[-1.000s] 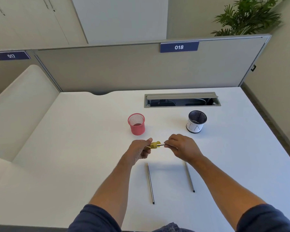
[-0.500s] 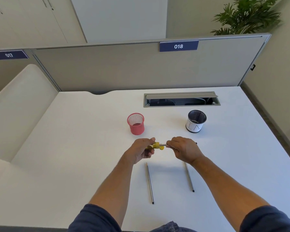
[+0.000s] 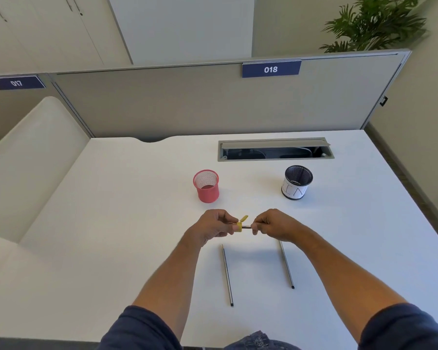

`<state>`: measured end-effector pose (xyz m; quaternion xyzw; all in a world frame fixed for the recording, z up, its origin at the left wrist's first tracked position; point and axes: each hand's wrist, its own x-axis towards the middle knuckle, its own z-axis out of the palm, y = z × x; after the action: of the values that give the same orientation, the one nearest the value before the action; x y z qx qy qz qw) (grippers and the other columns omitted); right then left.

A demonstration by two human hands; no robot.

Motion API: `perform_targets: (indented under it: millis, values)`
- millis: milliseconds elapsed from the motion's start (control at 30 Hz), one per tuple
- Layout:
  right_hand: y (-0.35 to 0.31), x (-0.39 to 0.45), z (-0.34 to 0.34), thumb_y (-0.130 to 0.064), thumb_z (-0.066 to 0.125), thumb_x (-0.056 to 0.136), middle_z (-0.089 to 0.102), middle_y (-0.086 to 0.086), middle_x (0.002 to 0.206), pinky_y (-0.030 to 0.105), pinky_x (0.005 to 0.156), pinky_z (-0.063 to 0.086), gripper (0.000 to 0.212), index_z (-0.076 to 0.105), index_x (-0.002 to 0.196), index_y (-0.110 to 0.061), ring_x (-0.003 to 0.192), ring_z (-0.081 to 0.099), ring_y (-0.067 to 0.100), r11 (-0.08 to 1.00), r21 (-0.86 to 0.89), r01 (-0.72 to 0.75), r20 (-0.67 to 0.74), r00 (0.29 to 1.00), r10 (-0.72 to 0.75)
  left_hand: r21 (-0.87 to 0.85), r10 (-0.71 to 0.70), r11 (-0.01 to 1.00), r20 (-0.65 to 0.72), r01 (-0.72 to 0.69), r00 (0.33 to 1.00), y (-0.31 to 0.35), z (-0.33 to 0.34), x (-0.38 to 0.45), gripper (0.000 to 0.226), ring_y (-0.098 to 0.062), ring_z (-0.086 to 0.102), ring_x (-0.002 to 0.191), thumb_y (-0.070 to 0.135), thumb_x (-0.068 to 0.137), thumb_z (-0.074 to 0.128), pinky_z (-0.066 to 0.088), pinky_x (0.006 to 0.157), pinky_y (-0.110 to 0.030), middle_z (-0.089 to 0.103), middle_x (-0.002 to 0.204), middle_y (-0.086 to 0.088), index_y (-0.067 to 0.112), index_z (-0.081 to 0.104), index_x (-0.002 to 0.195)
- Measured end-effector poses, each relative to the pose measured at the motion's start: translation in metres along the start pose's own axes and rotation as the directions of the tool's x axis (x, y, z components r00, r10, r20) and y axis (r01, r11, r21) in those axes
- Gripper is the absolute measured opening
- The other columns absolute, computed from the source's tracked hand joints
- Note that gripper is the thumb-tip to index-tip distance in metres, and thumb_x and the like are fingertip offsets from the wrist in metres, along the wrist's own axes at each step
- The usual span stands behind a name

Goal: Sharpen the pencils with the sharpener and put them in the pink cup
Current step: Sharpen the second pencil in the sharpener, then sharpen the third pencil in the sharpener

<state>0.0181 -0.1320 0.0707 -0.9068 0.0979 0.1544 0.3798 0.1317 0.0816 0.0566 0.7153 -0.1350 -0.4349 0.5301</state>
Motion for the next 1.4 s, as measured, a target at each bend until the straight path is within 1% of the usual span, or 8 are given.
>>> perform_targets:
  millis: [167, 433, 567, 700, 867, 1000, 1267, 1400]
  values:
    - [0.003, -0.002, -0.001, -0.043, 0.055, 0.099, 0.056, -0.009, 0.06, 0.025, 0.062, 0.039, 0.033, 0.077, 0.079, -0.03, 0.056, 0.048, 0.001, 0.998, 0.042, -0.046, 0.096, 0.995, 0.042, 0.016, 0.03, 0.999, 0.004, -0.03, 1.0, -0.001, 0.002, -0.002, 0.029, -0.018, 0.074, 0.083, -0.002, 0.065, 0.089, 0.055, 0.099, -0.046, 0.078, 0.088, -0.008, 0.015, 0.078, 0.086]
    - [0.016, -0.012, -0.004, -0.042, 0.061, 0.095, 0.06, -0.007, 0.056, 0.027, 0.062, 0.037, 0.023, 0.076, 0.083, -0.029, 0.054, 0.047, 0.004, 0.985, 0.167, -0.046, 0.047, 0.998, 0.039, 0.02, 0.0, 1.0, -0.106, 0.002, 0.994, -0.004, 0.006, -0.008, 0.028, -0.008, 0.068, 0.077, 0.008, 0.076, 0.086, 0.049, 0.076, -0.029, 0.077, 0.087, 0.003, 0.011, 0.076, 0.102]
    - [0.037, -0.016, -0.01, -0.037, 0.072, 0.089, 0.07, -0.01, 0.077, 0.025, 0.066, 0.043, 0.011, 0.076, 0.083, -0.029, 0.071, 0.058, 0.006, 0.983, 0.153, -0.101, -0.117, 0.986, 0.119, -0.01, -0.044, 0.999, -0.139, 0.044, 0.989, -0.01, 0.0, -0.01, 0.022, -0.009, 0.066, 0.077, 0.011, 0.08, 0.082, 0.047, 0.077, -0.03, 0.075, 0.085, 0.002, 0.018, 0.077, 0.101]
    - [0.063, -0.023, -0.008, -0.033, 0.076, 0.087, 0.069, -0.008, 0.084, 0.024, 0.066, 0.045, 0.012, 0.077, 0.082, -0.022, 0.081, 0.061, 0.01, 0.953, 0.172, -0.251, -0.349, 0.889, 0.297, -0.03, -0.062, 0.998, -0.17, 0.058, 0.984, -0.014, -0.001, -0.011, 0.019, -0.01, 0.065, 0.077, 0.025, 0.078, 0.085, 0.047, 0.077, -0.03, 0.076, 0.088, 0.006, 0.024, 0.079, 0.097]
    - [0.089, -0.04, 0.008, -0.025, 0.076, 0.084, 0.069, -0.003, 0.068, 0.025, 0.056, 0.045, 0.017, 0.073, 0.07, -0.017, 0.067, 0.063, 0.014, 0.863, 0.254, -0.438, -0.376, 0.777, 0.505, -0.047, -0.078, 0.996, -0.2, 0.07, 0.977, -0.016, 0.001, -0.012, 0.023, -0.012, 0.066, 0.081, 0.029, 0.08, 0.085, 0.047, 0.077, -0.03, 0.077, 0.096, 0.003, 0.023, 0.078, 0.101]
    - [0.094, -0.048, 0.02, -0.021, 0.078, 0.081, 0.072, 0.001, 0.072, 0.031, 0.067, 0.053, 0.012, 0.073, 0.071, -0.014, 0.073, 0.067, 0.02, 0.834, 0.222, -0.505, -0.342, 0.761, 0.551, -0.045, -0.08, 0.996, -0.206, 0.072, 0.975, -0.016, 0.0, -0.012, 0.021, -0.012, 0.067, 0.079, 0.028, 0.081, 0.084, 0.047, 0.075, -0.029, 0.078, 0.099, 0.001, 0.023, 0.077, 0.1]
    - [0.087, -0.044, 0.033, -0.025, 0.08, 0.078, 0.07, 0.002, 0.077, 0.026, 0.062, 0.049, 0.018, 0.065, 0.07, -0.02, 0.074, 0.067, 0.022, 0.84, 0.06, -0.539, -0.319, 0.787, 0.528, -0.042, -0.083, 0.996, -0.197, 0.076, 0.977, -0.018, 0.0, -0.013, 0.02, -0.011, 0.068, 0.078, 0.027, 0.082, 0.083, 0.046, 0.076, -0.03, 0.079, 0.106, -0.002, 0.023, 0.076, 0.101]
    - [0.081, -0.043, 0.036, -0.035, 0.071, 0.083, 0.068, -0.003, 0.083, 0.027, 0.063, 0.047, 0.013, 0.065, 0.08, -0.024, 0.079, 0.065, 0.021, 0.826, -0.005, -0.564, -0.366, 0.77, 0.523, -0.038, -0.078, 0.997, -0.208, 0.072, 0.975, -0.019, -0.001, -0.014, 0.021, -0.011, 0.068, 0.077, 0.027, 0.083, 0.082, 0.046, 0.076, -0.03, 0.079, 0.106, -0.003, 0.022, 0.076, 0.102]
